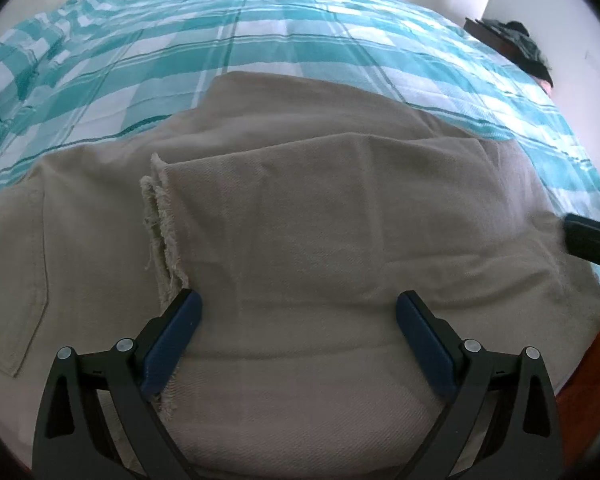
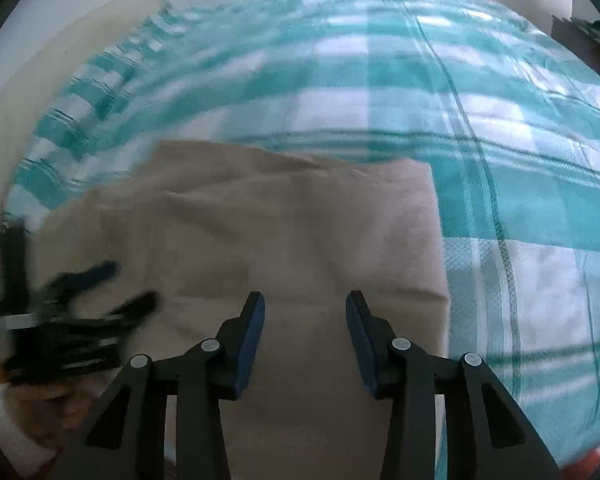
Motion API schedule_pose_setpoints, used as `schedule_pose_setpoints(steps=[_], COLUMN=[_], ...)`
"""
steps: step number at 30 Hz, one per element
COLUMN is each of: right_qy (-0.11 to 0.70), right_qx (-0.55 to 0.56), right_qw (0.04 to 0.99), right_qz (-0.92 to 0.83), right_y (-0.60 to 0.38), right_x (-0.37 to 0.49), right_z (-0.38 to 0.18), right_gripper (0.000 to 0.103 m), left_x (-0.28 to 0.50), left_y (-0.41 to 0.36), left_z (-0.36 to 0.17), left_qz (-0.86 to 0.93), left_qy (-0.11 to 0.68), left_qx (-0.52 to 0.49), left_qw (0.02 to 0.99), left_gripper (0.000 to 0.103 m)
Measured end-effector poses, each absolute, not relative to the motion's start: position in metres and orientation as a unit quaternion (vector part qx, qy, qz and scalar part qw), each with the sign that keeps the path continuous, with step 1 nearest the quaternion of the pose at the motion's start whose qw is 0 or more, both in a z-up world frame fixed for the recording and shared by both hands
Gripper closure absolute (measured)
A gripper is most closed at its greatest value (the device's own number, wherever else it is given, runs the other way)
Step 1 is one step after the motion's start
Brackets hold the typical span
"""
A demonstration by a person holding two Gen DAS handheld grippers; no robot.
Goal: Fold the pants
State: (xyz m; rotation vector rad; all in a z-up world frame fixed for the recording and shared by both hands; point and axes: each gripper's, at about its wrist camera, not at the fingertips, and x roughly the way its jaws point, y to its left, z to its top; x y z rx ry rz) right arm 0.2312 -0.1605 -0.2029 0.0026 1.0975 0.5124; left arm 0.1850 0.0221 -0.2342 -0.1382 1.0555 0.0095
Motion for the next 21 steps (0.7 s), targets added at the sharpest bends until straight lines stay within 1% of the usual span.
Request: schedule_pose_setpoints(steps=[2,4,7,8,12,18,21], right_qy=[0.491,0.474,0.513,0.494,0.488,0.477,0.477], right_qx=[-0.008,-0.033,-0.019,0.008,-0.013,-0.011,-0.007], right_qw=[0.834,0.844,0.826,0.836,0.840,0.845,0.846], right_qz=[0.251,0.247,0.234,0.237,0.236,0.240,0.240], right_y=[-0.162,-0.162,-0.175,-0.183,-0.178,-0.182,-0.183], right_x=[0.214,0.195,0.187,0.182,0.180,0.177,0.177], right_z=[-0.189,-0.187,-0.224,-0.228,-0.226,-0.225,-0.226], right_gripper=[0.059,0.051,0.051,0.051,0.051,0.051,0.050], left_x=[0.185,0.185,0.184,0.184,0.183,0.165,0.161], left_y=[0.021,0.021,0.019,0.020,0.020,0.025,0.027], left_z=[-0.235,-0.235,-0.235,-0.234,-0.232,-0.218,-0.221], left_qz=[0.007,0.008,0.007,0.007,0.005,0.007,-0.001], left_qy=[0.501,0.500,0.502,0.503,0.512,0.523,0.523], left_qx=[-0.066,-0.066,-0.056,-0.059,-0.057,-0.077,-0.074], left_qw=[0.863,0.863,0.863,0.862,0.857,0.849,0.849], left_gripper=[0.004,0.004,0.004,0.004,0.004,0.004,0.004])
